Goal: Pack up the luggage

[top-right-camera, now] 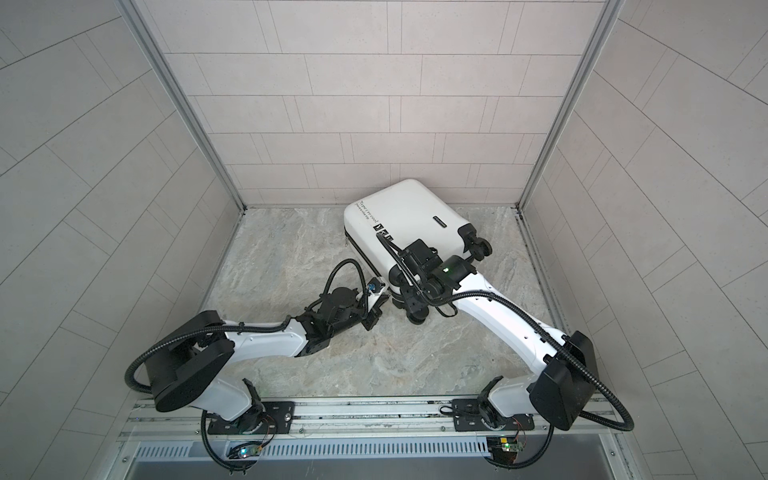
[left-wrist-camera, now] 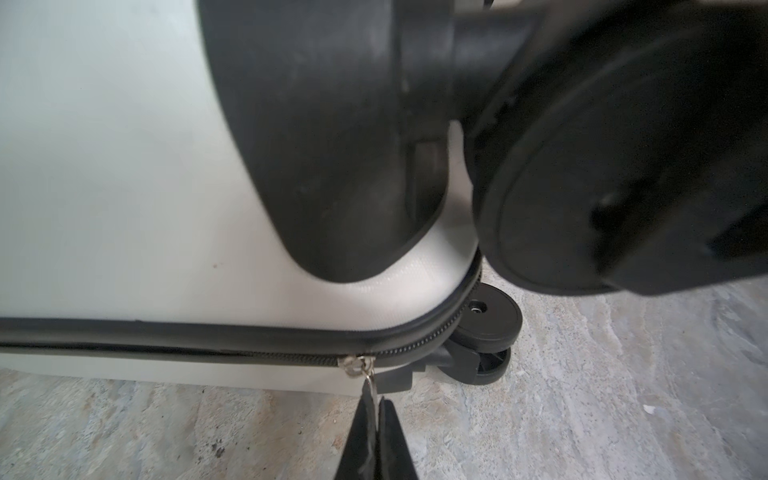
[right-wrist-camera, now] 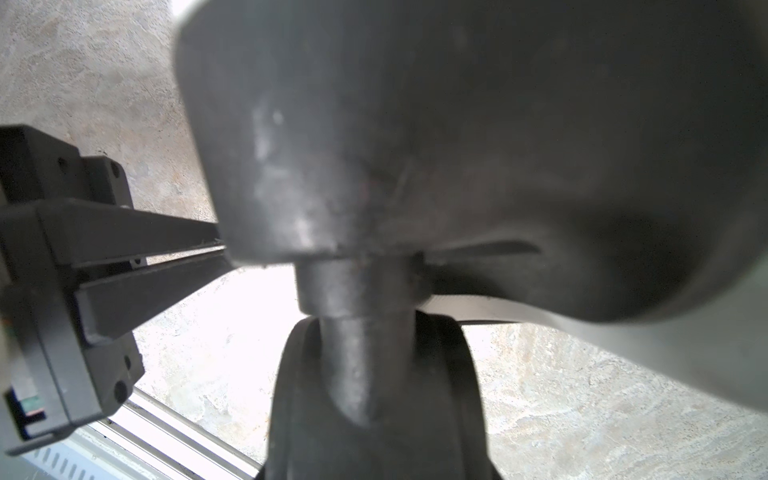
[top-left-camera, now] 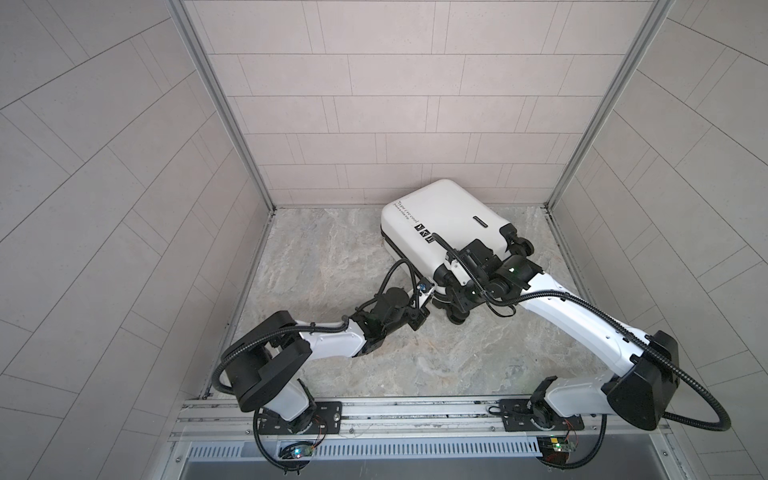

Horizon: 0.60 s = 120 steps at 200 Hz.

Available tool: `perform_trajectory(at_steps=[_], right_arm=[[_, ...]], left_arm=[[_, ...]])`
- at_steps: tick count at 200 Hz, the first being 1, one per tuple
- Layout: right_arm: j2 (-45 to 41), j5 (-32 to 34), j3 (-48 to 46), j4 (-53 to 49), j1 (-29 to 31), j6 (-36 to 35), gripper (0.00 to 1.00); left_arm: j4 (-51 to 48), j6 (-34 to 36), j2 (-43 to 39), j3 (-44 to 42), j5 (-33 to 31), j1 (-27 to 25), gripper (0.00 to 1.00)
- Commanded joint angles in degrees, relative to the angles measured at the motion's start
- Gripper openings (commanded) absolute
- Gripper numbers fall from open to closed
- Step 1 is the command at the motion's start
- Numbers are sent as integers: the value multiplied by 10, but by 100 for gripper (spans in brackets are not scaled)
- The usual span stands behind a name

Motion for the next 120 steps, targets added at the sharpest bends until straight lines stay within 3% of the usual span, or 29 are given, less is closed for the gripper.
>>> perform_trajectory(at_steps=[1,61,120], right_arm=[[-15,41,38,163,-29,24,0],[-15,-21,28,207,-54,44,0],[-10,-31,1,212,-54,55,0]], left_arm=[[35,-1,-12,-4,69,-43,0],[84,-20,27,3,50,-77,0],[149,-32,62,10,14,-105,0]])
